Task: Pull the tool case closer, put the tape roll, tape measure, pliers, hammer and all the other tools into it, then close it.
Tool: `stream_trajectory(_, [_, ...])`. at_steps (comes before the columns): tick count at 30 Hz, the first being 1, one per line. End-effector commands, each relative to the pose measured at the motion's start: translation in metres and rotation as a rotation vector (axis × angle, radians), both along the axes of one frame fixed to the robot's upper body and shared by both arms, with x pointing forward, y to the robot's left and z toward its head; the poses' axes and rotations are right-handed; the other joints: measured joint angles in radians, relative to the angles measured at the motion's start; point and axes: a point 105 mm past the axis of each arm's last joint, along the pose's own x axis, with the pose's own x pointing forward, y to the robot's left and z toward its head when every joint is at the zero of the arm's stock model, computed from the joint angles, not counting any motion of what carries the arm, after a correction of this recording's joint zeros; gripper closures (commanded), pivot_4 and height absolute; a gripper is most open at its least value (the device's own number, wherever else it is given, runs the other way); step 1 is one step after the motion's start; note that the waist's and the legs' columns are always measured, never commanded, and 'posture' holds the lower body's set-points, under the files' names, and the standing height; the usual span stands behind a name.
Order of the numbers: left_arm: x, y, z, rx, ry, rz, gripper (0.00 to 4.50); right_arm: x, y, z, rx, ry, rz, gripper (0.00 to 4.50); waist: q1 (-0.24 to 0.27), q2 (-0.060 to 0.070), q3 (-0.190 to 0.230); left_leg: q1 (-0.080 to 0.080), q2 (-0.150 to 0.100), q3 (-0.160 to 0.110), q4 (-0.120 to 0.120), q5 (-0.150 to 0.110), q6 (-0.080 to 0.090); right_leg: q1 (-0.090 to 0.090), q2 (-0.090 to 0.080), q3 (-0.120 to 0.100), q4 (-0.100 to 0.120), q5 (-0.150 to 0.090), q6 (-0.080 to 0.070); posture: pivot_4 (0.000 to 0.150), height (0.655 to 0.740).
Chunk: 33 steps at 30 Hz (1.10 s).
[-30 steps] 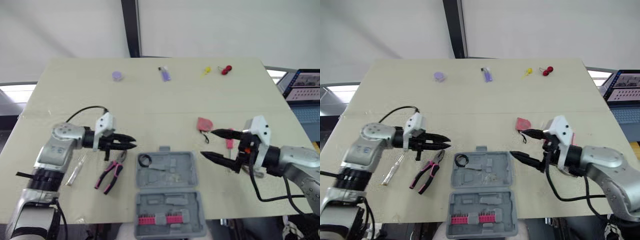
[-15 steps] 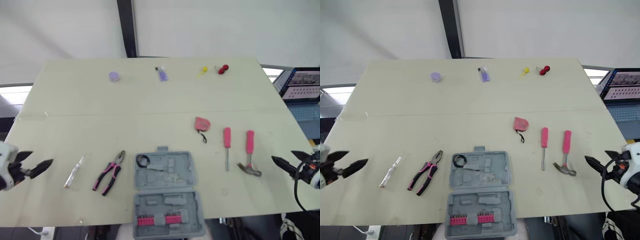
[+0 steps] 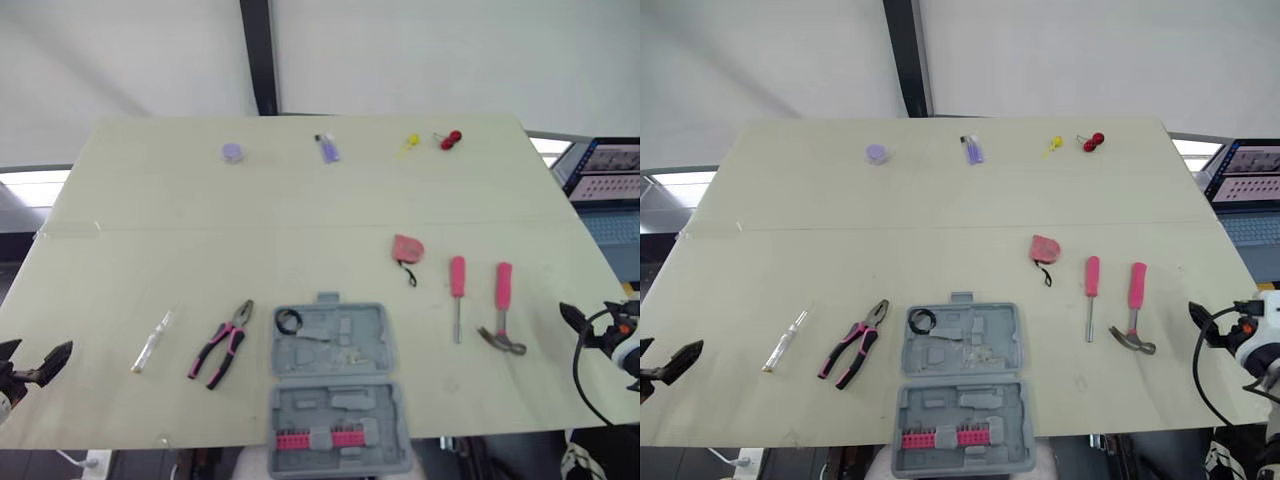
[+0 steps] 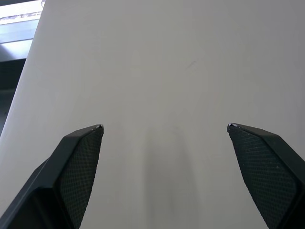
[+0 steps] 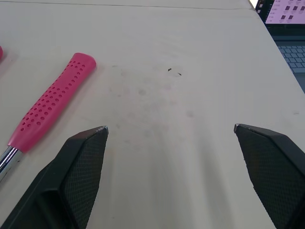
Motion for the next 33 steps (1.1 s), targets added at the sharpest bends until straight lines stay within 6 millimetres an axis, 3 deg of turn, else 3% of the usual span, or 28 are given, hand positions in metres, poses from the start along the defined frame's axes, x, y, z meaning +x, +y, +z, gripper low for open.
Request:
stream_trajectory(1, [0.009,-0.007,0.014,0.009,-0.046,-0.036,0.04,-0.003,-0.005,0.017,-0.033,-0.040,0.004,0.00,-0.001,0.000,0.000,0.000,0.000,0.000,0.000,0.000,0.000,0.000,0.000,0.000,0.000,0.000,0.000,0.150,0.7400])
stream_trajectory(9, [0.030,-0.028,0.030,0.008,-0.076,-0.149,0.04,-0.002,0.024,0.040,0.051,-0.127,0.106,0.00,-0.003,0.000,0.000,0.000,0.000,0.000,0.000,0.000,0.000,0.000,0.000,0.000,0.000,0.000,0.000,0.150,0.7400])
stream_trajectory(20, [0.061,-0.094,0.044,-0.033,-0.105,-0.453,0.04,-0.001,0.100,0.076,0.103,-0.126,0.434,0.00,0.006,0.000,0.000,0.000,0.000,0.000,0.001,0.000,-0.001,0.000,0.000,0.000,0.000,0.000,0.000,0.150,0.7400])
stream_trajectory(23, [0.067,-0.124,0.042,-0.044,-0.086,-0.593,0.04,-0.001,0.109,0.079,0.098,-0.108,0.447,0.00,0.006,0.000,0.000,0.000,0.000,0.000,0.001,0.000,-0.001,0.000,0.000,0.000,0.000,0.000,0.000,0.150,0.7400])
stream_trajectory(26, [0.077,-0.182,0.035,-0.070,-0.020,-0.852,0.04,-0.002,0.125,0.081,0.191,-0.134,0.453,0.00,0.018,0.000,0.000,0.000,0.000,0.000,0.001,0.000,-0.001,0.000,0.000,0.000,0.000,0.000,0.000,0.150,0.7400])
stream_trajectory(29, [0.089,-0.239,0.042,-0.050,-0.036,-1.111,0.04,-0.003,0.136,0.062,0.150,-0.070,0.394,0.00,0.030,0.001,0.000,-0.001,0.000,-0.001,0.003,0.000,-0.001,0.000,0.000,0.000,0.001,0.000,0.000,0.150,0.7400])
stream_trajectory(33, [0.093,-0.289,0.051,-0.031,-0.081,-1.327,0.04,-0.002,0.148,0.061,0.120,-0.070,0.370,0.00,0.031,0.002,-0.001,-0.002,-0.001,-0.001,0.003,-0.001,-0.001,0.000,0.000,0.000,0.001,0.000,0.000,0.150,0.7400])
